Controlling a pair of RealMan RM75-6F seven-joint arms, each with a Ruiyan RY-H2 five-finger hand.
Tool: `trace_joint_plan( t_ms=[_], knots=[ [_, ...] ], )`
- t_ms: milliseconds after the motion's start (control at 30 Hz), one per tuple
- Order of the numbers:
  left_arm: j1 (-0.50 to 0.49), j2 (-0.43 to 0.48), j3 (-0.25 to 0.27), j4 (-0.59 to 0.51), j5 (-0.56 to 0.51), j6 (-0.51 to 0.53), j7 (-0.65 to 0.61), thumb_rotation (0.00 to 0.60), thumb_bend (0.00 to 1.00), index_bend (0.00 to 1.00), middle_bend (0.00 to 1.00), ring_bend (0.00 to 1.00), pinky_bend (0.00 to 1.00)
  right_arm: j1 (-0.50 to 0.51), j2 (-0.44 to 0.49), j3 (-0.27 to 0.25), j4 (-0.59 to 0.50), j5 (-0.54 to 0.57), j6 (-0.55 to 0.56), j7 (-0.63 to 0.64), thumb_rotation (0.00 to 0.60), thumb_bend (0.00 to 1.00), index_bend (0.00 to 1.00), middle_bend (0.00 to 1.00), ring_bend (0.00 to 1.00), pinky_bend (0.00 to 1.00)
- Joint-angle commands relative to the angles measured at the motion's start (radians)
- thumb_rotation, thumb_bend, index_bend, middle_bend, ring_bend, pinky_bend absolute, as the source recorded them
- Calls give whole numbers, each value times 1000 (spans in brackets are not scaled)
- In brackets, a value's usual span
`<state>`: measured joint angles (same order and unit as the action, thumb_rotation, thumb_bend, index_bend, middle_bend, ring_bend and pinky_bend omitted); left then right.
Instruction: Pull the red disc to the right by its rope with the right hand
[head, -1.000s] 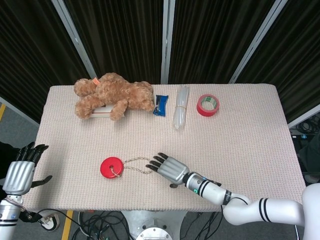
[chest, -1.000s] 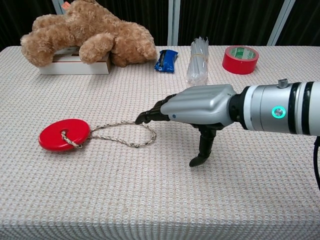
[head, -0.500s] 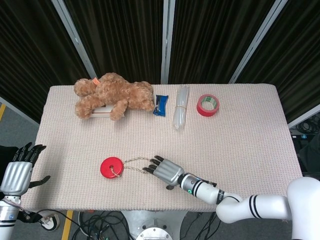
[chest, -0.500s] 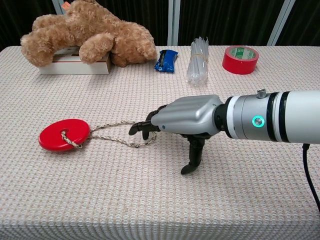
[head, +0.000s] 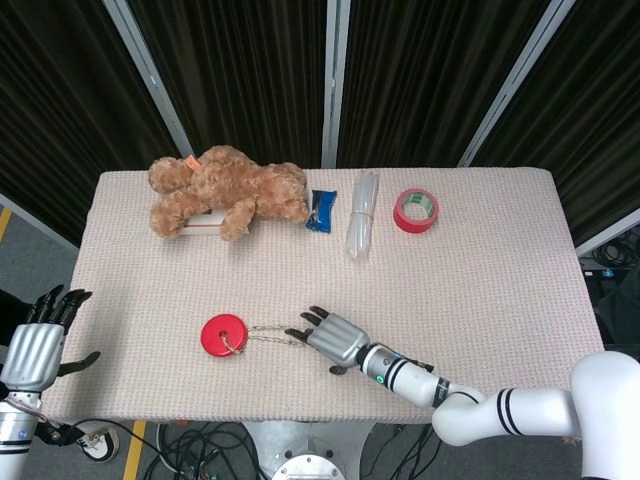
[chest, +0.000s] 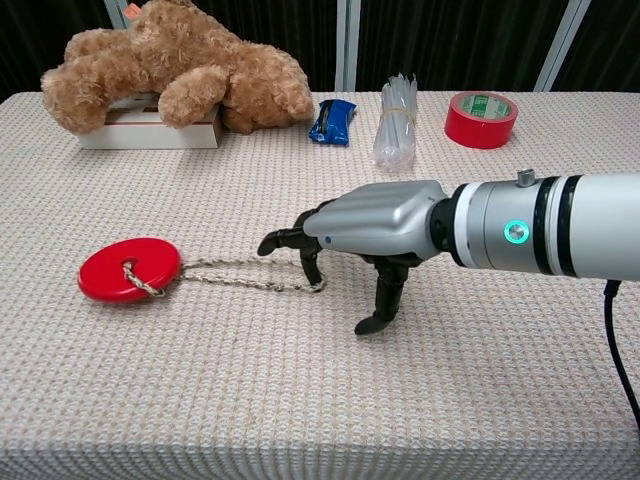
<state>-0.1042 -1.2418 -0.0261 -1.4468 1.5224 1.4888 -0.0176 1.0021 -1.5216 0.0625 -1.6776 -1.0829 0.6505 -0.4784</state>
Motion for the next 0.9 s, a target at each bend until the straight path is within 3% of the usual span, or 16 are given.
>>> trace_joint_plan(
  t_ms=[33,367,433,633,700,800,900],
  knots=[
    [0,0,0,1,0,0,-1,600,19,160,147,24,118,0,-6,6,6,-6,9,22,600,166,0,501,1,0],
    [3,-1,0,7,-1,1,-8,600,18,160,147,24,118,1,-21,0,22,-10,50,31,600,271,8,608,87,0],
    [3,0,0,7,-1,2,-9,600,19,160,147,24,118,-12,-25,0,19,-25,90,26,600,283,94,646,126,0],
    [3,-2,1,9,-1,-1,-11,600,19,160,147,24,118,-82,-37,-17,23,-115,251,9,600,338,660,826,336,0],
    [3,-2,0,8,-2,0,-11,600,19,160,147,24,118,-110,-30,-23,27,-151,298,27,600,382,801,893,434,0],
    [3,0,0,6,-1,1,-11,600,19,160,147,24,118,-156,-5,-32,27,-198,358,82,600,439,929,950,505,1],
    [3,1,0,5,0,0,-10,600,19,160,147,24,118,-209,34,-41,27,-242,426,150,600,473,986,959,509,7]
  ],
)
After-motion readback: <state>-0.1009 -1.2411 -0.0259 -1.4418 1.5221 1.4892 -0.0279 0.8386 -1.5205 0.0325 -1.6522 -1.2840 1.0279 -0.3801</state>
